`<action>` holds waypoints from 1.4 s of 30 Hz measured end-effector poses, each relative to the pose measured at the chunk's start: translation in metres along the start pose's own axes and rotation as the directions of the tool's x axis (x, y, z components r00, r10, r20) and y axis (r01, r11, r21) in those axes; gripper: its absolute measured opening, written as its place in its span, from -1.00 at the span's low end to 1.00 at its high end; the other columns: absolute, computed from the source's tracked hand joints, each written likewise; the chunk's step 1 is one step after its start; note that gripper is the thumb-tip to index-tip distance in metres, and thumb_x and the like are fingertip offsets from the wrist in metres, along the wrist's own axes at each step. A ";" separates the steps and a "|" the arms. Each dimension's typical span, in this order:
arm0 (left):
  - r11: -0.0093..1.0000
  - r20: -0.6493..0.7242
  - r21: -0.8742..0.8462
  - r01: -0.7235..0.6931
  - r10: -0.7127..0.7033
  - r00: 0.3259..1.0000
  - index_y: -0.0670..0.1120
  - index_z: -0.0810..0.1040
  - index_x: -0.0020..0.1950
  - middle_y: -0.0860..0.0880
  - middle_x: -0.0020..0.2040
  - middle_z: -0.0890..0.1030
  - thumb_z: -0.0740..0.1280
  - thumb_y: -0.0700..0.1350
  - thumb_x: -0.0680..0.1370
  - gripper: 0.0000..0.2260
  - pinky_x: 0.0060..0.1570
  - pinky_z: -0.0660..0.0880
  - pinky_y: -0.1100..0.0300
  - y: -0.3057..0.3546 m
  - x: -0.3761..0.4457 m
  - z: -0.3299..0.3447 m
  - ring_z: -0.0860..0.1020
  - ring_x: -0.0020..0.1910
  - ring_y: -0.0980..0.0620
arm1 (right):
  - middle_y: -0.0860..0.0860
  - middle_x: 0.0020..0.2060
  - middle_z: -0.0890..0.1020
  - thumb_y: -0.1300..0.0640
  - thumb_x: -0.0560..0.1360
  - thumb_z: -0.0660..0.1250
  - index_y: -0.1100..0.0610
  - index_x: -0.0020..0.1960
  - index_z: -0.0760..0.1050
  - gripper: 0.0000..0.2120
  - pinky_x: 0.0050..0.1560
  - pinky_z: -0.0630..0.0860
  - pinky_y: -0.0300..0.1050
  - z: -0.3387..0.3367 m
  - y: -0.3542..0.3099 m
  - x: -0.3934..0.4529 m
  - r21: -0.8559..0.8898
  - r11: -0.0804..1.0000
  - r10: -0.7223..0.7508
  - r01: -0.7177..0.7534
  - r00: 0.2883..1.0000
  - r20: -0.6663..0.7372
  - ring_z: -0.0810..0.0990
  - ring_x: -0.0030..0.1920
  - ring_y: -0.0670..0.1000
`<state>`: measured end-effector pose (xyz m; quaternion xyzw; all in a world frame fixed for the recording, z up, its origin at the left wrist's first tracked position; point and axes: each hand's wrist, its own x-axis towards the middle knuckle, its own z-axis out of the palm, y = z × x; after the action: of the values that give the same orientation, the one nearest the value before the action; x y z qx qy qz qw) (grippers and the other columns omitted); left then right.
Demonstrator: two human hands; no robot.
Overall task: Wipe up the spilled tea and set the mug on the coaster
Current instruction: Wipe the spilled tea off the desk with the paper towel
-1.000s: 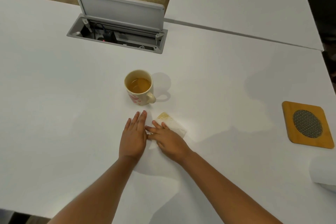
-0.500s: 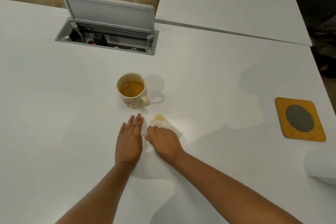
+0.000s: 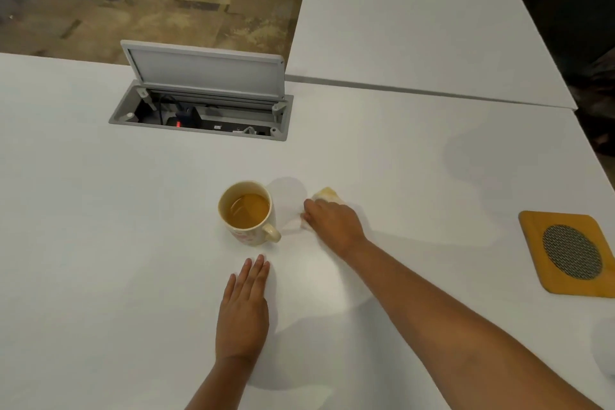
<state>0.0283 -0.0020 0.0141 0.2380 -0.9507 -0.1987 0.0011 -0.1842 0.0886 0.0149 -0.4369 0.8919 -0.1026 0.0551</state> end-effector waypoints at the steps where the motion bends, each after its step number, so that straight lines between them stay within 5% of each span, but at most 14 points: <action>1: 1.000 0.004 0.002 -0.001 0.001 1.000 -0.16 0.35 0.37 -0.10 0.38 0.41 0.20 -0.40 0.46 -0.52 0.36 0.16 -0.07 -0.001 0.000 0.000 0.33 0.38 -0.13 | 0.10 -0.07 0.58 -0.02 0.60 0.04 0.13 0.09 0.41 -0.72 -0.30 0.39 0.00 -0.004 0.012 0.005 -0.008 0.998 0.063 -0.063 0.998 -0.013 0.59 -0.11 0.17; 4: 1.000 0.018 -0.004 0.011 -0.011 1.000 -0.13 0.30 0.40 -0.07 0.41 0.35 0.17 -0.38 0.48 -0.51 0.39 0.10 -0.05 -0.002 -0.001 0.001 0.28 0.42 -0.10 | 0.13 -0.02 0.60 -0.04 0.59 0.08 0.12 0.09 0.43 -0.73 -0.18 0.48 0.04 -0.018 0.056 0.004 0.048 0.949 0.313 -0.311 0.947 -0.072 0.61 -0.07 0.19; 8: 1.000 0.005 -0.015 0.005 -0.004 1.000 -0.14 0.29 0.41 -0.08 0.42 0.34 0.15 -0.37 0.50 -0.53 0.39 0.08 -0.03 0.000 0.000 0.000 0.26 0.43 -0.10 | 0.27 -0.16 0.61 0.00 0.56 0.17 0.21 0.00 0.41 -0.74 -0.19 0.48 0.07 -0.036 0.122 -0.040 0.134 0.764 0.645 -0.632 0.741 -0.187 0.60 -0.13 0.27; 15: 1.000 -0.014 -0.026 0.002 -0.002 1.000 -0.17 0.30 0.40 -0.11 0.41 0.35 0.02 -0.29 0.50 -0.55 0.40 0.11 0.01 -0.001 -0.001 0.001 0.25 0.43 -0.10 | 0.27 -0.33 0.59 0.07 0.57 0.18 0.27 -0.08 0.38 -0.76 -0.38 0.35 -0.05 -0.028 0.114 -0.136 0.241 0.596 0.796 -0.766 0.523 -0.304 0.58 -0.34 0.26; 18: 1.000 -0.021 -0.023 -0.007 0.007 1.000 -0.18 0.31 0.39 -0.12 0.41 0.36 0.04 -0.31 0.49 -0.55 0.40 0.10 0.00 -0.002 -0.001 0.003 0.26 0.43 -0.12 | 0.20 -0.35 0.59 0.02 0.57 0.18 0.23 -0.09 0.41 -0.75 -0.37 0.41 -0.06 -0.020 0.053 -0.142 0.259 0.607 0.795 -0.751 0.576 -0.192 0.59 -0.34 0.23; 23: 1.000 -0.016 -0.024 -0.009 0.008 1.000 -0.17 0.29 0.41 -0.10 0.43 0.32 0.03 -0.33 0.52 -0.55 0.44 0.07 0.01 -0.003 -0.003 0.004 0.22 0.45 -0.08 | 0.04 -0.40 0.61 -0.05 0.46 0.33 0.11 -0.17 0.48 -0.78 -0.47 0.45 -0.17 0.000 -0.078 -0.159 0.241 0.877 0.424 -0.416 0.906 0.019 0.59 -0.43 0.08; 24: 0.999 -0.009 -0.034 -0.001 0.001 1.000 -0.16 0.28 0.41 -0.09 0.44 0.31 0.02 -0.34 0.53 -0.55 0.45 0.07 0.00 -0.002 -0.003 0.003 0.21 0.46 -0.07 | 0.03 -0.35 0.61 -0.09 0.49 0.27 0.08 -0.14 0.45 -0.77 -0.37 0.44 -0.15 0.001 -0.093 -0.162 0.364 0.842 0.367 -0.397 0.918 0.150 0.57 -0.37 0.07; 26: 0.995 0.001 -0.097 0.039 -0.039 0.999 -0.12 0.28 0.42 -0.07 0.45 0.31 0.01 -0.33 0.56 -0.57 0.47 0.08 0.01 0.000 0.001 0.000 0.20 0.46 -0.04 | -0.01 -0.36 0.53 -0.08 0.51 0.24 0.06 -0.17 0.39 -0.79 -0.29 0.37 -0.18 -0.002 -0.102 -0.164 0.654 0.592 0.312 -0.471 0.882 0.353 0.47 -0.36 -0.03; 29: 0.931 -0.023 -0.320 0.173 -0.191 0.981 -0.06 0.28 0.42 -0.06 0.43 0.35 0.02 -0.27 0.57 -0.58 0.41 0.17 0.04 0.010 0.001 -0.010 0.29 0.41 -0.07 | -0.09 -0.44 0.40 0.04 0.52 0.29 0.05 -0.30 0.34 -0.74 -0.34 0.30 -0.28 -0.018 -0.076 -0.166 0.824 0.173 0.448 -0.539 0.789 0.421 0.36 -0.42 -0.17; 34: 0.755 -0.054 -0.596 0.272 -0.375 0.925 -0.04 0.30 0.39 -0.08 0.36 0.42 0.04 -0.24 0.57 -0.61 0.16 0.36 0.12 0.033 -0.003 -0.030 0.50 0.21 -0.07 | 0.01 -0.41 0.49 0.07 0.55 0.24 0.07 -0.31 0.40 -0.74 -0.35 0.39 -0.18 -0.052 -0.004 -0.189 0.877 -0.131 0.682 -0.463 0.599 0.418 0.45 -0.37 -0.03; 36: 0.714 -0.067 -0.646 0.270 -0.406 0.911 -0.07 0.35 0.35 -0.09 0.33 0.44 0.05 -0.26 0.57 -0.64 0.17 0.39 0.10 0.039 0.001 -0.038 0.53 0.17 -0.08 | 0.00 -0.40 0.49 0.06 0.55 0.23 0.07 -0.28 0.41 -0.76 -0.37 0.41 -0.22 -0.062 0.019 -0.200 0.901 -0.045 0.775 -0.432 0.554 0.304 0.45 -0.38 -0.04; 39: 0.680 -0.080 -0.685 0.263 -0.428 0.900 -0.08 0.38 0.31 -0.09 0.30 0.45 0.06 -0.27 0.57 -0.66 0.08 0.41 0.17 0.046 0.010 -0.048 0.57 0.07 -0.05 | -0.03 -0.40 0.46 0.03 0.54 0.25 0.12 -0.22 0.38 -0.78 -0.34 0.39 -0.20 -0.068 0.043 -0.212 0.859 0.234 0.850 -0.456 0.524 0.047 0.44 -0.37 -0.03; 42: 0.718 -0.063 -0.651 0.247 -0.376 0.925 -0.11 0.39 0.30 -0.14 0.29 0.42 0.08 -0.25 0.57 -0.68 0.02 0.46 0.12 0.051 0.016 -0.052 0.59 -0.01 -0.10 | 0.06 -0.35 0.54 0.03 0.54 0.24 0.19 -0.15 0.39 -0.78 -0.30 0.40 -0.09 -0.050 0.042 -0.220 0.668 0.461 0.776 -0.584 0.630 0.016 0.52 -0.31 0.10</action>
<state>-0.0036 0.0120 0.0798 0.3986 -0.7693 -0.4797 0.1384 -0.0917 0.2942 0.0558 0.0256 0.9020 -0.4195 0.0991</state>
